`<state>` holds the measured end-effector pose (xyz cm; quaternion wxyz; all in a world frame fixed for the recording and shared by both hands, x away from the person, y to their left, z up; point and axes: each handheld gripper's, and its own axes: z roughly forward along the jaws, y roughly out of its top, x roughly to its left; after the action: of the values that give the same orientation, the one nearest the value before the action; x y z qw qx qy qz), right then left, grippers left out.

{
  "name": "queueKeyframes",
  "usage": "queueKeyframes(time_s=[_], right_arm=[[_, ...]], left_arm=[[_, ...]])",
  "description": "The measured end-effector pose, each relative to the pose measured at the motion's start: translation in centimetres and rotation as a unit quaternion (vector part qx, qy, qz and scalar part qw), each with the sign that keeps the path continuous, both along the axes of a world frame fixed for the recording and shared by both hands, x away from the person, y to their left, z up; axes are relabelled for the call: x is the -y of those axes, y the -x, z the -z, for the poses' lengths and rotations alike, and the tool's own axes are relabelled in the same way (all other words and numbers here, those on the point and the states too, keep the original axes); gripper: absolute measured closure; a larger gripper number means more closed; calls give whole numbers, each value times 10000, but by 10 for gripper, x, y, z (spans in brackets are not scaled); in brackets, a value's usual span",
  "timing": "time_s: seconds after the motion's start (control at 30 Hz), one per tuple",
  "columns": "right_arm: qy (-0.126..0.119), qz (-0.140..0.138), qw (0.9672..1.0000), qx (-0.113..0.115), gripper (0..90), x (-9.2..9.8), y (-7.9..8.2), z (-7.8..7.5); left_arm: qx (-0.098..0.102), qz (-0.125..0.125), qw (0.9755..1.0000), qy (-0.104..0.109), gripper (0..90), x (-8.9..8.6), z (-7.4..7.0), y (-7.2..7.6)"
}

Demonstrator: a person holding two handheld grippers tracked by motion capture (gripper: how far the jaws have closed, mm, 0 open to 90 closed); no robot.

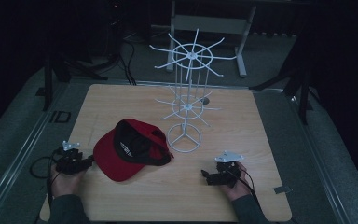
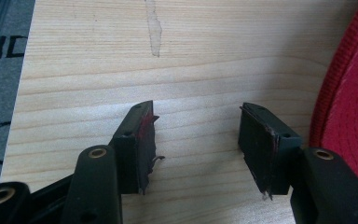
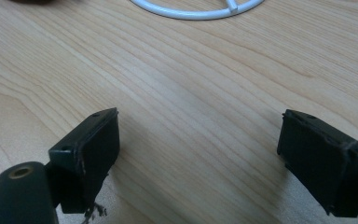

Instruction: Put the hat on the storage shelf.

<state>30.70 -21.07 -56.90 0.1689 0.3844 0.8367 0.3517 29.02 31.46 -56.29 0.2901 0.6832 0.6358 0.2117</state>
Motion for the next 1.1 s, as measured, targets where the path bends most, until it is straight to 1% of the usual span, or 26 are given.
queueKeyframes(time_s=[0.13, 0.17, 0.23, 0.27, 0.3, 0.33, 0.4, 0.47, 0.53, 0.57, 0.6, 0.67, 0.73, 0.83, 0.9, 0.97, 1.1], right_arm=[[0, -3, 10000, -1, 127, 0, 0, 0], [2, -3, 10000, -1, 127, 0, 0, 0], [0, -2, 10000, -1, 127, 0, 0, 0], [-1, -3, 10000, -2, 128, 0, 0, 0], [1, -3, 10000, -1, 127, 0, 0, 0], [1, -2, 10000, -1, 128, 0, 0, 0], [0, -3, 10000, -2, 127, 0, 0, 0], [0, -3, 10000, -1, 127, 0, 0, 0], [1, -2, 10000, -1, 128, 0, 0, 0], [0, -2, 10000, -1, 127, 0, 0, 0], [0, -2, 10000, -2, 127, 0, 0, 0], [0, -2, 10000, -2, 127, 0, 0, 0], [1, -3, 10000, -1, 127, 0, 0, 0], [1, -3, 10000, -1, 127, 0, 0, 0], [1, -3, 10000, 0, 127, 0, 0, 0], [0, -3, 10000, 0, 127, 0, 0, 0], [1, -3, 10000, 0, 127, 0, 0, 0]], left_arm=[[-49, -33, 10000, -19, 472, 0, -1, 0], [-63, -39, 10000, 17, 483, 0, -1, 0], [-63, -39, 10000, 17, 491, 0, -1, 0], [-79, -27, 9999, 74, 500, -1, -2, 1], [-65, -28, 10000, 64, 504, -1, -3, 1], [-38, -10, 10000, 65, 511, -2, -4, 1], [101, 5, 9998, 160, 513, -4, -10, 2], [228, -50, 9995, 199, 519, -5, -17, 4], [335, -26, 9992, 199, 519, -4, -23, 6], [335, -26, 9992, 199, 517, -4, -23, 6], [418, 19, 9989, 193, 517, -2, -28, 8], [503, 90, 9985, 189, 517, 0, -34, 8], [589, 195, 9978, 230, 514, 2, -40, 9], [760, 398, 9960, 246, 510, 7, -50, 10], [805, 557, 9949, 222, 507, 10, -56, 8], [790, 655, 9946, 175, 506, 13, -61, 5], [808, 894, 9926, 168, 501, 18, -66, -2]])
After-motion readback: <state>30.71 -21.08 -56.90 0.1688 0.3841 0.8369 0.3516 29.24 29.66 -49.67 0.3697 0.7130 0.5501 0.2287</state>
